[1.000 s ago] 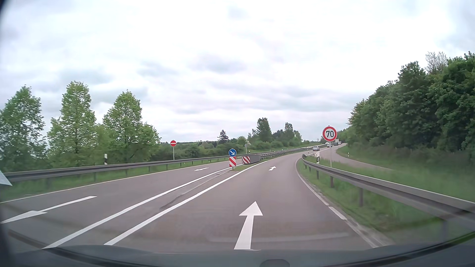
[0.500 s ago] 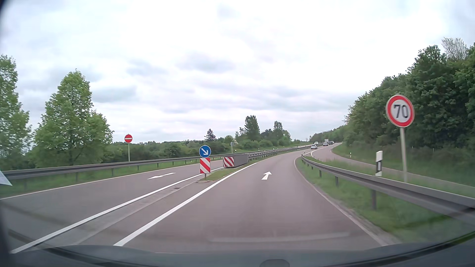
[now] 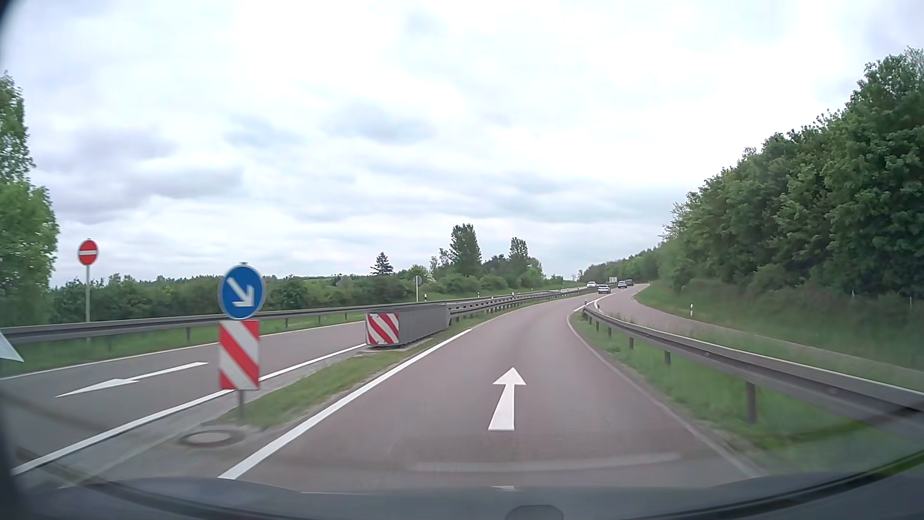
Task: Follow the waypoints while adhering to traffic rules and regulations
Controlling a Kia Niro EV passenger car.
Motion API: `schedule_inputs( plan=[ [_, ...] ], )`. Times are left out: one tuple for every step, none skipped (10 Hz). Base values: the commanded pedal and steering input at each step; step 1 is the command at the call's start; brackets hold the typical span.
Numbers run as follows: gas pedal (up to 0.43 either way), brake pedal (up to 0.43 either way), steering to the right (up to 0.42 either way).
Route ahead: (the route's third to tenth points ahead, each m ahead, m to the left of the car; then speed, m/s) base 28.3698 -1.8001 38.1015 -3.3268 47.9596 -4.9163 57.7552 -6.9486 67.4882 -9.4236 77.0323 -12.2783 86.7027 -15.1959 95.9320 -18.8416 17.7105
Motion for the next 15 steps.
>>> schedule_inputs(
  plan=[
    [0.0, 0.0, 0.027],
    [0.0, 0.0, 0.027],
    [0.0, 0.0, 0.027],
    [0.028, 0.0, 0.027],
    [0.11, 0.0, 0.026],
    [0.15, 0.0, 0.026],
    [0.177, 0.0, 0.025],
    [0.197, 0.0, 0.025],
    [0.209, 0.0, 0.024],
    [0.22, 0.0, 0.024],
    [0.22, 0.0, 0.024],
    [0.22, 0.0, 0.023],
    [0.22, 0.0, 0.022],
    [0.24, 0.0, 0.022],
    [0.268, 0.0, 0.022]
  ],
)
